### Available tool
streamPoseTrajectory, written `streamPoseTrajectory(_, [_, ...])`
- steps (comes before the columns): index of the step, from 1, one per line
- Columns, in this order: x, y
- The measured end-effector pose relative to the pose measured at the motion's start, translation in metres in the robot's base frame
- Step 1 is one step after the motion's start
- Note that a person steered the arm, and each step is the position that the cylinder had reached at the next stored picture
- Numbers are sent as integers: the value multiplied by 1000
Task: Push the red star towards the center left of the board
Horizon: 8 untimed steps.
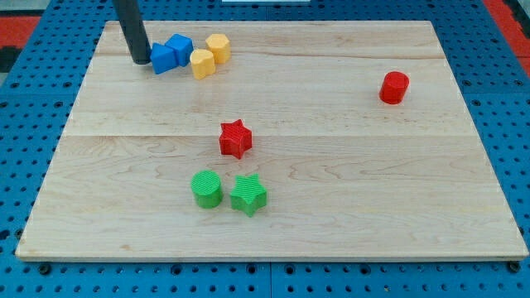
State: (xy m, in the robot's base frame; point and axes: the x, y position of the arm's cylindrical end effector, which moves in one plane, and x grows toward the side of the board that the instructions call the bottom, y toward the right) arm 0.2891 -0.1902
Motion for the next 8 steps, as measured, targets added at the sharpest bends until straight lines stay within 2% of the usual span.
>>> streamPoseTrajectory(1, [8,17])
streamPoseTrajectory(2, [58,7])
streamPoseTrajectory(4, [101,180])
streamPoseTrajectory(5, [152,196])
streamPoseTrajectory(6, [167,101])
streamPoseTrajectory(7, [179,45])
streamPoseTrajectory(8, [209,82])
